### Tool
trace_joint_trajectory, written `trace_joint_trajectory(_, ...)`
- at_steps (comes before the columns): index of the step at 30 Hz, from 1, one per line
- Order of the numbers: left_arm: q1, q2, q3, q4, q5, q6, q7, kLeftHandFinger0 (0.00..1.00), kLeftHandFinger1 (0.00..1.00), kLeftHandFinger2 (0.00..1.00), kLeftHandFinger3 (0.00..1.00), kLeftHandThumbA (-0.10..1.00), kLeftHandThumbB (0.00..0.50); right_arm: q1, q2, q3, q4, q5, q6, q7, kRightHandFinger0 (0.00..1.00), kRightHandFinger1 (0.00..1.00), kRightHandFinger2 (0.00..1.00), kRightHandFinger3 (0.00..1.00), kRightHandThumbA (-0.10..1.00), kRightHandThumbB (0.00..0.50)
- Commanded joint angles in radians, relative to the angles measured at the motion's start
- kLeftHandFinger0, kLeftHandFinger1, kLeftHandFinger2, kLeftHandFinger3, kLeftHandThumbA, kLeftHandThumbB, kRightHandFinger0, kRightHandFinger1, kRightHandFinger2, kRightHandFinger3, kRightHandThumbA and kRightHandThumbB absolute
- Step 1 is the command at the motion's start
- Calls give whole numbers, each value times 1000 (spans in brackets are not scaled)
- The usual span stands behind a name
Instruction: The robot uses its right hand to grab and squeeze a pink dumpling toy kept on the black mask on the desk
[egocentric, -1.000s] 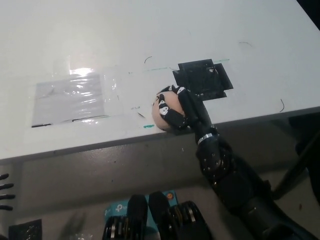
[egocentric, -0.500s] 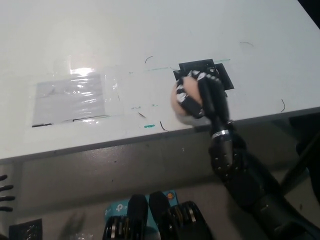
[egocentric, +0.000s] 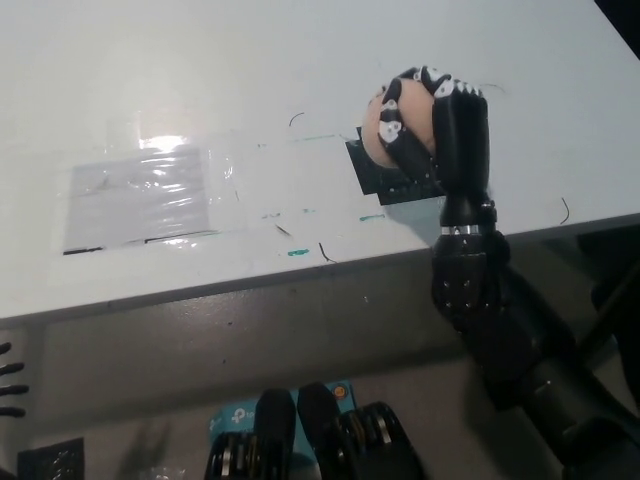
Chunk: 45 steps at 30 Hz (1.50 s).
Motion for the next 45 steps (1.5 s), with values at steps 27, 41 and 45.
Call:
trace_joint_trajectory(27,-19,38,17,-33,-6,23,-10,672,784,872,966,1000,58,-135,-19,22,349,2,201,323,910,1000,1000,1000,-100,70)
trace_joint_trajectory(41,-8,38,14,-31,-7,1,-19,656,794,899,998,1000,50,-31,-49,32,-80,-42,478,543,1000,1000,1000,1000,1000,500)
trace_joint_trajectory(45,-12,36,18,-26,-12,16,-17,661,793,894,993,1000,48,-8,-54,17,-178,-37,491,568,1000,1000,1000,1000,957,500)
